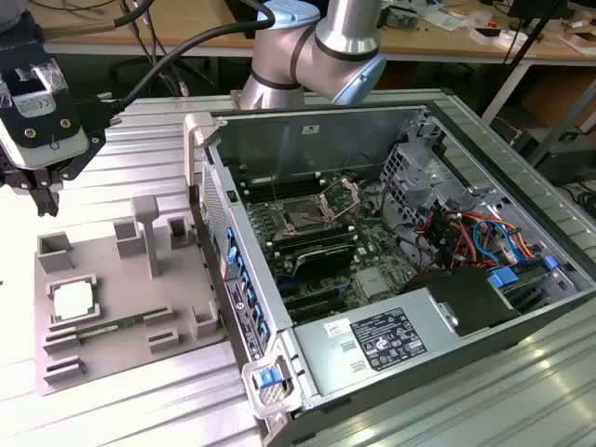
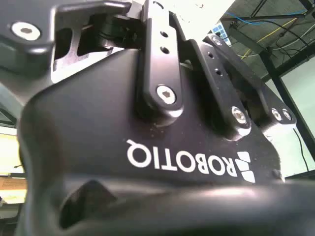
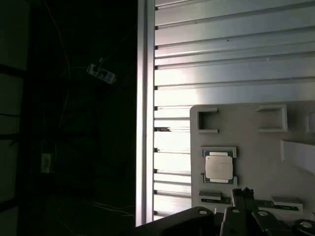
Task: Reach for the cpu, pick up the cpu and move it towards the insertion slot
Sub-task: 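Reach for the cpu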
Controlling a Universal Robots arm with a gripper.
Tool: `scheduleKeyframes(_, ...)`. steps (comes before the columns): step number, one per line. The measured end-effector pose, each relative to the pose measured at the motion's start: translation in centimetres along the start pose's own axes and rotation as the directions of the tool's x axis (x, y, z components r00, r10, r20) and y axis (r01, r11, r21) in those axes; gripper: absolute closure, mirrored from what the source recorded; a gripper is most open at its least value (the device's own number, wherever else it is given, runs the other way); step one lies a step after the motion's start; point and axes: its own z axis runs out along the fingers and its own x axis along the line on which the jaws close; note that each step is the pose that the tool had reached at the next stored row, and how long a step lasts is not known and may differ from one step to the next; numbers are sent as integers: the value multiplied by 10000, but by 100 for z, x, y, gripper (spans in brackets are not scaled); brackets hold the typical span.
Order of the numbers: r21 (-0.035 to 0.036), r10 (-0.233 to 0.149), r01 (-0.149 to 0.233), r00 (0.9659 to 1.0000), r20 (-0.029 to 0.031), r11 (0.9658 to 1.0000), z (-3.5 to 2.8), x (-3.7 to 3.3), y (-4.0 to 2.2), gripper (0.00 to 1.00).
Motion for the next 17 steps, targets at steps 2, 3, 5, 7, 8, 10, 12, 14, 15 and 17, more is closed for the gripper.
scheduleKeyframes(2, 0, 0, 0, 10000, 0, 10000, 0, 0, 0, 89)
scheduleKeyframes(3, 0, 0, 0, 10000, 0, 10000, 0, 1, 0, 89)
scheduleKeyframes(5, 0, 0, 0, 10000, 1, 10000, 1, 3, 0, 89)
scheduleKeyframes(7, 0, 1, -1, 10000, 0, 10000, 1, 4, 0, 89)
scheduleKeyframes(8, 0, 1, -1, 10000, 0, 10000, 3, 6, 0, 89)
scheduleKeyframes(10, 1, 1, -1, 10000, 0, 10000, 5, 10, 0, 89)
scheduleKeyframes(12, 0, 0, 0, 10000, 1, 10000, 8, 14, 0, 89)
scheduleKeyframes(14, 0, 1, -1, 10000, 0, 10000, 9, 17, 0, 89)
scheduleKeyframes(15, 0, 0, 0, 10000, 0, 10000, 10, 19, 0, 89)
scheduleKeyframes(17, 0, 0, 0, 10000, 0, 10000, 13, 22, 0, 89)
